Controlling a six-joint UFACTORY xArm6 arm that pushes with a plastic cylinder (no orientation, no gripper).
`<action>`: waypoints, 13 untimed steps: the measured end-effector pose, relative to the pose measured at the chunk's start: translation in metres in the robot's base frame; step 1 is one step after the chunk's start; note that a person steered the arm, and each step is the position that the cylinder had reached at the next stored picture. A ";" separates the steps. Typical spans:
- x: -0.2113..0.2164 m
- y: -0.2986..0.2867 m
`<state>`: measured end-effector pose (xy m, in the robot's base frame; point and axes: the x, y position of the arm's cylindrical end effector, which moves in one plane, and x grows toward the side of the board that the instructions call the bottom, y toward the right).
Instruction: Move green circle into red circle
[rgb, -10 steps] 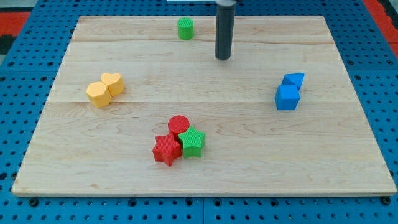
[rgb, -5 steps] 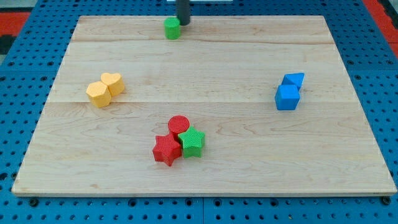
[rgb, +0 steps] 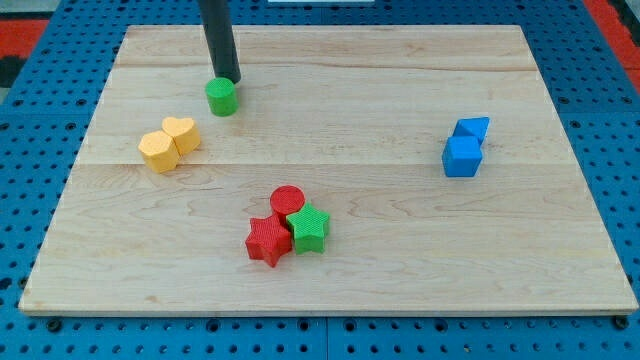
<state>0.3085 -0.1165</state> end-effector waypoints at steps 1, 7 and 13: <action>0.017 0.005; 0.058 0.004; 0.104 0.036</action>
<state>0.4129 -0.0805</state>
